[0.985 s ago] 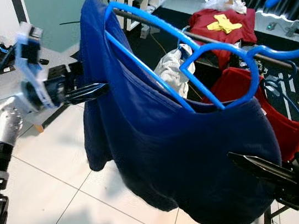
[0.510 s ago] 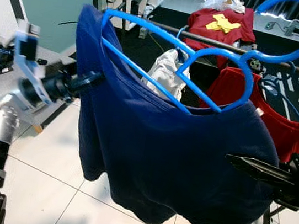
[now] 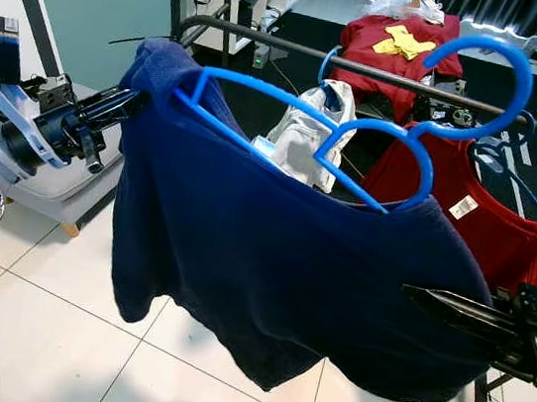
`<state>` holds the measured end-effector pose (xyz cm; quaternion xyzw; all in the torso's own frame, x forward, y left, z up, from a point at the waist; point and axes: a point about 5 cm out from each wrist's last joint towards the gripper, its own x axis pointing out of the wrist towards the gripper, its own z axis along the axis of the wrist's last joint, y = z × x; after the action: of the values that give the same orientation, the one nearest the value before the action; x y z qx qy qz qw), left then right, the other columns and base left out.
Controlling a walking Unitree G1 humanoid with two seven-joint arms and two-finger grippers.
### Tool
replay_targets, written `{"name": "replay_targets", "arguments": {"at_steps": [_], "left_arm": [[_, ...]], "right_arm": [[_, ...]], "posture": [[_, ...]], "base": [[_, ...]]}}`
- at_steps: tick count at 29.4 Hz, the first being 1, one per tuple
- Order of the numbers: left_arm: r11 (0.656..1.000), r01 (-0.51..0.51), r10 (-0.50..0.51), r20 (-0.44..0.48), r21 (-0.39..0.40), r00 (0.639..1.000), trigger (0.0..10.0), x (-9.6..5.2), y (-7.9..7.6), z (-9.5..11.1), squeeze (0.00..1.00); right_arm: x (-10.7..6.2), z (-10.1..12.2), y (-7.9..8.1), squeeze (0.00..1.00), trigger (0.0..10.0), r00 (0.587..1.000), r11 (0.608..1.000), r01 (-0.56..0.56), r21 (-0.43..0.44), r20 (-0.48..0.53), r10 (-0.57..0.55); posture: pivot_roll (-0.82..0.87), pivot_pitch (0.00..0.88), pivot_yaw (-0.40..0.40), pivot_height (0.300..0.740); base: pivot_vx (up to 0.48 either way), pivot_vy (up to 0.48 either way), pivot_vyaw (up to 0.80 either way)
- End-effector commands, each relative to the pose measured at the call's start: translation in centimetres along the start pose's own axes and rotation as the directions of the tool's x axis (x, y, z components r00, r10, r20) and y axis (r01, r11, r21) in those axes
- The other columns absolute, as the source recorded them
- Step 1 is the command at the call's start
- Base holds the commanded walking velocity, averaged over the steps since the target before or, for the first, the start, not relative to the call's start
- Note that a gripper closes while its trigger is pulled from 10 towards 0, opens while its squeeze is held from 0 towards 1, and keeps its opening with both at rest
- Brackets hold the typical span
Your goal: Hang hanger
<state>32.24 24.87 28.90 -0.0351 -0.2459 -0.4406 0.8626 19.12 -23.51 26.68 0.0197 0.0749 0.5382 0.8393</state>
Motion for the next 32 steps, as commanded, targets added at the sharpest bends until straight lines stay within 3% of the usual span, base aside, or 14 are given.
{"name": "replay_targets", "arguments": {"at_steps": [1,5,8,11,14,25,26,27,28,30,31,32], "left_arm": [[0.999,-0.034,0.033,0.019,0.042,0.999,0.0,-0.4,0.6,1.1,0.0],[0.997,-0.055,0.054,0.029,0.046,0.998,0.0,-0.3,0.8,1.2,0.0],[0.982,-0.184,0.185,-0.007,0.049,0.983,0.0,0.1,2.0,0.6,0.0],[0.976,-0.215,0.215,-0.015,0.045,0.976,0.0,0.2,2.2,0.4,0.0],[0.95,-0.312,0.311,-0.051,0.005,0.949,0.0,-0.2,3.0,-0.6,0.0],[0.948,-0.305,0.294,-0.122,-0.085,0.948,0.2,-0.3,2.3,-3.2,0.0],[0.965,-0.231,0.216,-0.122,-0.122,0.969,2.2,-0.1,1.3,-3.7,0.0],[0.965,-0.231,0.216,-0.122,-0.122,0.969,2.2,-0.1,1.3,-3.7,0.0],[0.979,-0.121,0.101,-0.124,-0.162,0.987,5.0,0.1,-0.2,-4.3,0.0],[0.979,-0.121,0.101,-0.124,-0.162,0.987,5.0,0.1,-0.2,-4.3,0.0],[0.983,-0.001,-0.025,-0.135,-0.185,0.99,10.0,0.4,-2.2,-5.1,0.0],[0.961,0.12,-0.162,-0.157,-0.249,0.974,10.0,1.1,-4.7,-6.2,1.0]], "right_arm": [[0.2,-0.5,0.2,0.0,0.0,0.998,1.0,-0.01,-0.005,-0.059,0.009],[0.2,-1.2,0.4,0.0,0.0,0.994,1.0,-0.016,0.003,-0.11,0.016],[-0.1,0.3,1.4,0.0,0.0,0.997,0.997,-0.081,-0.01,0.002,0.081],[-0.2,0.7,1.4,0.0,0.0,0.996,0.996,-0.082,-0.021,0.031,0.082],[-0.6,1.2,1.5,0.0,0.0,0.994,0.997,-0.072,-0.036,0.076,0.075],[-0.7,1.2,1.0,0.0,0.0,0.994,0.998,-0.025,-0.061,0.101,0.031],[-0.6,1.1,0.7,0.0,0.0,0.994,0.998,-0.007,-0.064,0.105,0.014],[-0.6,1.1,0.7,0.0,0.0,0.994,0.998,-0.007,-0.064,0.105,0.014],[-0.2,0.7,0.4,0.0,0.0,0.996,0.998,0.012,-0.064,0.087,-0.007],[-0.2,0.7,0.4,0.0,0.0,0.996,0.998,0.012,-0.064,0.087,-0.007],[0.3,-0.2,0.1,0.0,0.0,0.999,0.998,0.031,-0.057,0.02,-0.03],[0.8,-1.9,-0.3,0.0,0.0,0.994,0.997,0.052,-0.048,-0.097,-0.057]], "posture": [[-0.05,0.084,0.007,0.74],[-0.05,0.085,0.008,0.74],[-0.05,0.084,0.011,0.74],[-0.05,0.084,0.013,0.74],[-0.05,0.082,0.015,0.74],[-0.05,0.076,0.02,0.74],[-0.05,0.078,0.019,0.74],[-0.05,0.078,0.019,0.74],[-0.05,0.079,0.019,0.74],[-0.05,0.079,0.019,0.74],[-0.05,0.082,0.019,0.74],[-0.04,0.084,0.011,0.74]], "base": [[0.0,0.0,0.0],[0.0,0.0,0.0],[0.0,0.0,0.0],[0.0,0.0,0.0],[0.0,0.0,0.0],[0.0,0.0,0.0],[0.0,0.0,0.0],[0.0,0.0,0.0],[0.0,0.0,0.0],[0.0,0.0,0.0],[0.0,0.0,0.0],[0.0,0.0,0.0]]}}
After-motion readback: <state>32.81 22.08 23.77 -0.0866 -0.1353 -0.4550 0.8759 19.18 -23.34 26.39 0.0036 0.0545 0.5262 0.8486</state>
